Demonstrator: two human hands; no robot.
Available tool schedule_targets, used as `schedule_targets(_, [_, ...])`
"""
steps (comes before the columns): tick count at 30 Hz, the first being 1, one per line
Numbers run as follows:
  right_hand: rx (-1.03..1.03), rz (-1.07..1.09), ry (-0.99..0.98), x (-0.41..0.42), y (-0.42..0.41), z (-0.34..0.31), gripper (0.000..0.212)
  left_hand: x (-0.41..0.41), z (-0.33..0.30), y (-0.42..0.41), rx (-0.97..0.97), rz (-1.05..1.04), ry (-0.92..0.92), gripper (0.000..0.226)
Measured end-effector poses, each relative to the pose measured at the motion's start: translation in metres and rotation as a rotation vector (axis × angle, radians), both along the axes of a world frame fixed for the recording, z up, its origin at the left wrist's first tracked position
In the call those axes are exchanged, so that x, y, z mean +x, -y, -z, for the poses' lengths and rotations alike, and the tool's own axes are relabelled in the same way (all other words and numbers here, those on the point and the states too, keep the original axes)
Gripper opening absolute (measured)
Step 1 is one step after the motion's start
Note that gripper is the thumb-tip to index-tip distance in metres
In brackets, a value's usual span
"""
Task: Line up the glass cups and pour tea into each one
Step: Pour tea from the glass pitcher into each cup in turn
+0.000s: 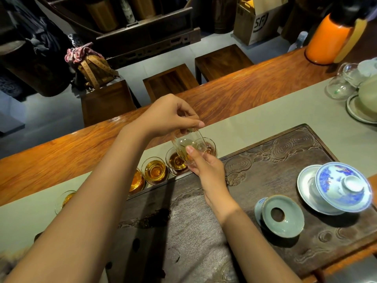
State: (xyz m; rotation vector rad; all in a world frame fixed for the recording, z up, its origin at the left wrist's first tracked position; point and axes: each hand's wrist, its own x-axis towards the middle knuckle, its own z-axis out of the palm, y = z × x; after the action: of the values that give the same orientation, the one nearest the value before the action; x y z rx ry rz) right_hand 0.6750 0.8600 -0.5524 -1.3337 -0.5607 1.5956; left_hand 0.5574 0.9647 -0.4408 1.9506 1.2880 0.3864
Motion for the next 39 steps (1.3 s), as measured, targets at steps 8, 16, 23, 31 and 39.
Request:
schedule_targets(8, [-0.015, 0.012, -0.043, 0.000, 0.000, -0.002, 0.072, 0.002, -0.003, -0.001, -0.019, 0.002, 0.003, 0.020])
schedule_targets(16, [-0.026, 0.049, -0.113, -0.004, -0.001, 0.001, 0.090, 0.011, -0.009, -0.003, -0.034, 0.038, -0.041, 0.011])
schedule_targets(23, [-0.013, 0.054, -0.130, -0.002, -0.002, 0.000, 0.091, 0.013, -0.013, -0.003, -0.035, 0.040, -0.015, 0.011])
schedule_targets(31, [-0.010, 0.030, -0.134, -0.004, -0.001, 0.000, 0.091, 0.008, -0.012, -0.001, -0.017, 0.039, -0.041, 0.012])
schedule_targets(39, [-0.006, -0.014, -0.095, -0.009, 0.001, 0.005, 0.084, 0.001, -0.008, 0.003, -0.010, 0.029, -0.035, 0.012])
